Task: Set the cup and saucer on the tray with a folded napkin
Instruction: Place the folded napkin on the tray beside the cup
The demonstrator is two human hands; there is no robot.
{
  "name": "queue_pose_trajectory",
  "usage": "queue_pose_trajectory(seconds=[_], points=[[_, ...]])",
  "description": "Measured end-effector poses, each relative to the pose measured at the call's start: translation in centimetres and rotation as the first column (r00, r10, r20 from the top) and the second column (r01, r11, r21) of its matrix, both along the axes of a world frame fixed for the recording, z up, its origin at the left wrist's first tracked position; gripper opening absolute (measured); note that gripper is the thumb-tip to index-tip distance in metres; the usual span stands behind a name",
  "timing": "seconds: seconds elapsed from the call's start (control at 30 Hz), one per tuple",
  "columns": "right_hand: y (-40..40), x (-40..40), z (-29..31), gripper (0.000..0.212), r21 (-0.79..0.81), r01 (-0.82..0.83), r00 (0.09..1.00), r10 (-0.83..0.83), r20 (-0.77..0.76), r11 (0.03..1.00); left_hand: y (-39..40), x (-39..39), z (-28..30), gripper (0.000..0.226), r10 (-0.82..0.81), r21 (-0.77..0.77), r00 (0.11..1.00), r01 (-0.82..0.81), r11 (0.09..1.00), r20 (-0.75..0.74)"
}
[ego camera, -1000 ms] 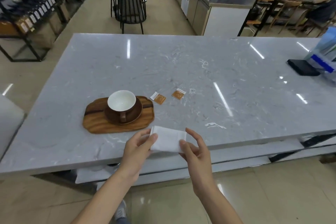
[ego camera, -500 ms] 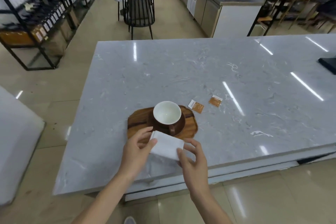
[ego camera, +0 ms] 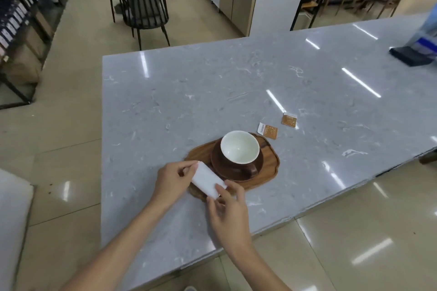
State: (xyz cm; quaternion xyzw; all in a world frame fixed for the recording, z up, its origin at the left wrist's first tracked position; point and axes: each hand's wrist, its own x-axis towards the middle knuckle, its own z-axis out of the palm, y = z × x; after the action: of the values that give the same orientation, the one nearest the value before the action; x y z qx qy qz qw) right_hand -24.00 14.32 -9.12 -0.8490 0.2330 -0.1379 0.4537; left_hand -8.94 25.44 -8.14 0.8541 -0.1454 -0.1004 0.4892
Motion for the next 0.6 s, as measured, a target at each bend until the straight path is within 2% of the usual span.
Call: queue_pose_trajectory(seconds=[0.1,0.23,0.33,0.5,0.6], points=[[0.8,0.7,-0.5,0.032,-0.112,0.029,0.999,-0.025,0.034,0.993,-0.3,1.1,-0.2,0.027,-0.089,0.038,0.996,0.088,0.995,0.020],[1.1,1.3,-1.2,0.032,-0.271,0.041,0.999,-0.040,0.009,0.962,-0.1,2.1,-0.8,0.029,-0.182,-0.088,0.982,0.185,0.979,0.040],[1.2,1.6,-1.6,0.037,-0.290,0.049,0.999,-0.053,-0.006,0.956,0.4,2.7,-1.8,0.029,-0.226,-0.135,0.971,0.235,0.963,0.082],[1.5,1.9,-1.7,0.038,-0.271,0.072,0.997,-0.069,0.020,0.960,-0.1,3.6,-2.8,0.033,-0.324,0.082,0.885,0.315,0.946,0.335],[1.5,2.3,-1.5,0.037,-0.288,0.071,0.997,-0.067,0.022,0.955,0.0,3.7,-3.3,0.036,-0.321,0.151,0.873,0.285,0.947,0.367]])
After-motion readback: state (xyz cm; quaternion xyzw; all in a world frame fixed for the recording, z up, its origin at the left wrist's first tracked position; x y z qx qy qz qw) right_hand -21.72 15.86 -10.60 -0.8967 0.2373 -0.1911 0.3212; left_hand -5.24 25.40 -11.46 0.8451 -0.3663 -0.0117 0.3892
